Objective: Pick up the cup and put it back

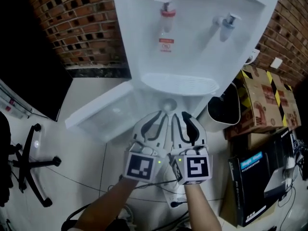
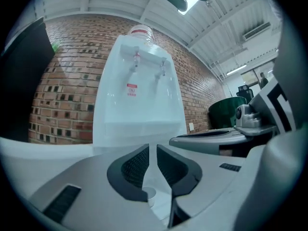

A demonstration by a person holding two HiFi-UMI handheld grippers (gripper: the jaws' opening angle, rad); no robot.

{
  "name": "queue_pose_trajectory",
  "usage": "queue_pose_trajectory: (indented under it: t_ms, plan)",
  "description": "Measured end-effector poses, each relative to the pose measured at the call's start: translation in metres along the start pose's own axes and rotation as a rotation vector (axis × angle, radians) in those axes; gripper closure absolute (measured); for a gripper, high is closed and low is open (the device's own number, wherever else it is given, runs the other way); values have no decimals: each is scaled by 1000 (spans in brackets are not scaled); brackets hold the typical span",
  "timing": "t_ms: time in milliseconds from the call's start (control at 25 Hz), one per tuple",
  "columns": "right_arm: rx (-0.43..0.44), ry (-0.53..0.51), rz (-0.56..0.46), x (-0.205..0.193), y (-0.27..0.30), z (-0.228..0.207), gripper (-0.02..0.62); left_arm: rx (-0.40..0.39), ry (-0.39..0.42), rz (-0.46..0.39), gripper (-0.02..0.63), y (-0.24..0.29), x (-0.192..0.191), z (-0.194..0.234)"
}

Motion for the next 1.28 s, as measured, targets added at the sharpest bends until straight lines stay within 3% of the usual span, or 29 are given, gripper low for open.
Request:
queue_pose_trajectory:
  t_ms: [80,240,320,440,680,840,1040,1280]
  plan:
    - [4,7,3,-24,9,0,451,8,0,-7,560,3,-25,3]
    - [-12,10,11,-72,29,-5,443,31,5,-20,560,7,-66,8]
    - [-39,12,21,-94,40,-9,352,39,3,-18,575,8,-84,10]
    - [-64,16,31,-129,59,-16,267,51,-18,-1,577,9,-104,14]
    - [-109,31,24,-177,97,-25,262,56,-42,8,577,12,-132,17]
    - [-129,47,42,-205,121,-26,192,60,-74,36,577,11,-146,19]
    - [-145,20,67,-221,149,-24,155,66,-78,44,577,6,-150,25]
    - [-170,-16,121,-237,169,-31,155,63,-82,70,577,-1,-159,31]
Point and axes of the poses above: the fingertips, and each gripper's own axes: y forward along the fingers, z to its left, x out of its top, the point moved 10 cm from there along -y, backward along the fingers, and after that the axes turned 7 degrees about -x, right-handed, at the moved point
